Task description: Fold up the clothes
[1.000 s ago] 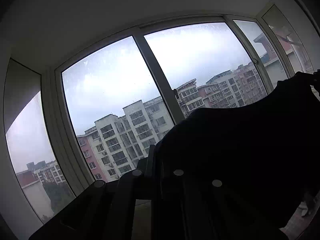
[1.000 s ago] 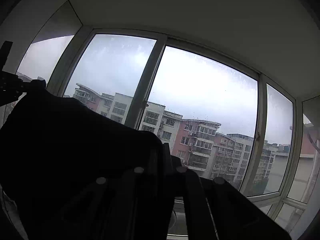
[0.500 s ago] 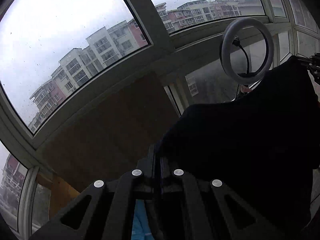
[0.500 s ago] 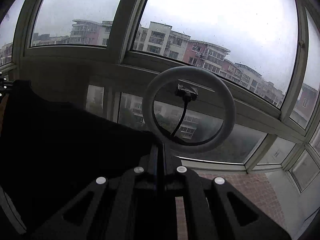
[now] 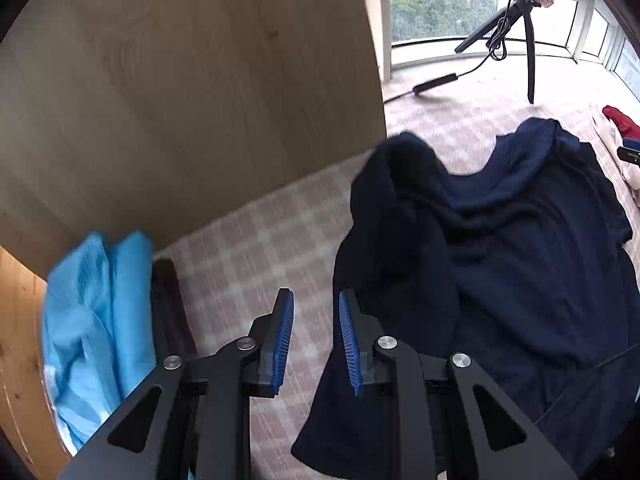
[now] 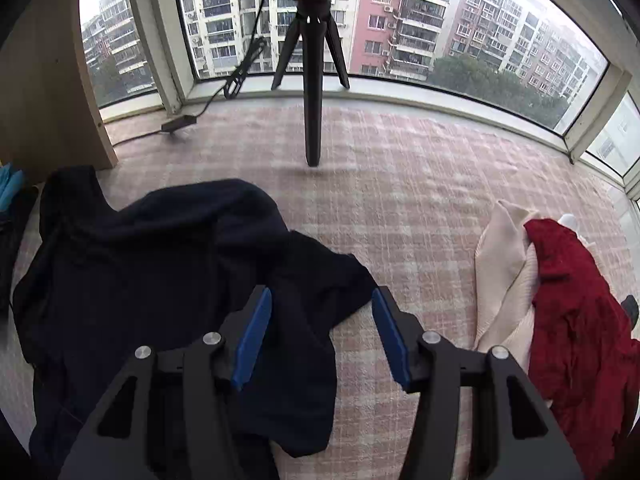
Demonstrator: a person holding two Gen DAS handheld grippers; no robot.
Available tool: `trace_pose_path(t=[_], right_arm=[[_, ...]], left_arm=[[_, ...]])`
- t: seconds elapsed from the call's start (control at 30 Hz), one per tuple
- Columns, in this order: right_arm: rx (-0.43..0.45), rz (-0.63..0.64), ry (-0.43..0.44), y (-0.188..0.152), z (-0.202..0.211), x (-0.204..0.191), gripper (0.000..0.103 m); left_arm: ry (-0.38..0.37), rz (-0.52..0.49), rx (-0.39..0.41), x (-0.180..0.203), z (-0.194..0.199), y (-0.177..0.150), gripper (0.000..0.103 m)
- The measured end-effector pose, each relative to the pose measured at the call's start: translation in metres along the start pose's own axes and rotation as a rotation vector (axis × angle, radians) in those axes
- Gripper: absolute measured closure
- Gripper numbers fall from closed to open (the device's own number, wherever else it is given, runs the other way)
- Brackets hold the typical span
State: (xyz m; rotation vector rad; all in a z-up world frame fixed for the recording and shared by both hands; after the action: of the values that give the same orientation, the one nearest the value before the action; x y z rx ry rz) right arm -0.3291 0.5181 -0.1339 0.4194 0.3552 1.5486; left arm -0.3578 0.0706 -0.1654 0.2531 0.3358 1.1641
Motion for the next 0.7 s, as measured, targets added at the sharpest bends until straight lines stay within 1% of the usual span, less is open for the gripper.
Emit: trace_pose_path(t=[0.07, 0.1, 0.17, 0.3, 0.37, 0.4, 0.43, 0.47, 0.5, 0.6, 0.63, 0.67, 0.7], right_arm=[[-0.053, -0.019, 0.019, -0.014, -0.018, 0.007, 0.051], [-0.076, -0.040, 0.049, -0.018, -0.026, 0.009, 0.051], [-0.087, -0.052, 0.074, -0.021, -0.030, 0.008, 0.051], [-0.081, -0.048, 0.102, -0.021, -0.028, 0.001, 0.051], [-0.077, -0.046, 0.116, -0.022, -0.027, -0.002, 0.051], [-0.076, -0.045, 0.123, -0.022, -0.027, -0.004, 0.054], [-0.074, -0.044, 0.130, -0.022, -0.027, -0.005, 0.071], [-0.072, -0.043, 0.137, -0.022, -0.026, -0.007, 0.086], [-0.070, -0.042, 0.144, -0.022, -0.026, -0.009, 0.095], [-0.065, -0.039, 0.165, -0.023, -0.025, -0.014, 0.096], [-0.046, -0.036, 0.157, -0.022, -0.020, -0.014, 0.096], [-0.003, -0.036, 0.115, -0.019, -0.009, -0.009, 0.096], [0.033, -0.050, 0.058, -0.015, 0.000, -0.002, 0.096]], left_arm=[[-0.043, 0.011, -0.067, -0.002, -0.017, -0.021, 0.074], [-0.049, 0.011, -0.096, 0.001, -0.025, -0.028, 0.074], [-0.060, 0.011, -0.145, 0.008, -0.041, -0.041, 0.074], [-0.065, -0.005, -0.134, 0.029, -0.050, -0.041, 0.074], [-0.068, -0.013, -0.122, 0.036, -0.050, -0.038, 0.077], [-0.073, -0.017, -0.116, 0.039, -0.049, -0.037, 0.087], [-0.081, -0.017, -0.114, 0.041, -0.048, -0.036, 0.098], [-0.079, -0.019, -0.108, 0.044, -0.045, -0.036, 0.102], [-0.061, -0.028, -0.094, 0.046, -0.040, -0.036, 0.102], [0.022, 0.005, -0.026, 0.034, -0.010, -0.032, 0.102], [0.052, 0.021, -0.002, 0.028, 0.001, -0.030, 0.102], [0.116, 0.034, 0.012, 0.020, 0.009, -0.028, 0.102], [0.215, 0.047, 0.014, 0.010, 0.014, -0.026, 0.102]])
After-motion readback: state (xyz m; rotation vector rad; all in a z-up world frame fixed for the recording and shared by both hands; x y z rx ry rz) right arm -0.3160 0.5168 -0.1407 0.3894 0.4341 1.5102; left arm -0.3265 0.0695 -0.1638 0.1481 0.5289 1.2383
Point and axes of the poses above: each gripper's, at about its wrist camera, not at the fingertips, and z roughly against the way its jaws point, x to its right, y to its top, the point moved 1 cm from there along -z, roughly the way its jaws point, and after that the axes turned 2 degrees about x, right-handed, at the moved point
